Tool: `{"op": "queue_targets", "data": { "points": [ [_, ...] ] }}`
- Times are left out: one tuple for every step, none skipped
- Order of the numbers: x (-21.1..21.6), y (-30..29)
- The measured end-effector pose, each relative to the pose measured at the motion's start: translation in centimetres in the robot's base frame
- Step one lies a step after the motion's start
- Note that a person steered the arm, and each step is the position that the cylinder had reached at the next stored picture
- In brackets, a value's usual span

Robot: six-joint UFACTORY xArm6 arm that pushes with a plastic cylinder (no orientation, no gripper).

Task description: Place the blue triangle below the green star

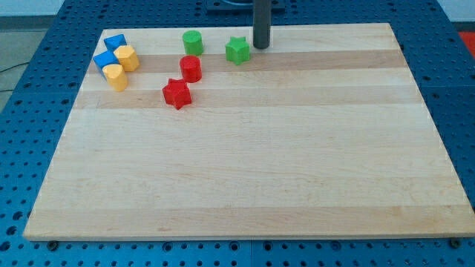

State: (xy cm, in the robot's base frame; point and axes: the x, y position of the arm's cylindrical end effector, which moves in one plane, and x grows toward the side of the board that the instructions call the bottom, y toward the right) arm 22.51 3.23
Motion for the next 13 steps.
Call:
{"op": "queue_targets", "data": {
  "points": [
    [-3.2, -4.7],
    [-3.2, -9.2],
    [-0.8, -11.1],
    [-0.6, -12.5],
    [-3.3, -18.9],
    [-3.3, -21.7],
    [-3.3, -27.3],
    [-3.3, -32.1],
    [1.2, -32.7],
    [3.5, -29.2],
    [2.4, -27.7],
    [1.2, -27.3],
    [3.1, -23.9]
  ]
}}
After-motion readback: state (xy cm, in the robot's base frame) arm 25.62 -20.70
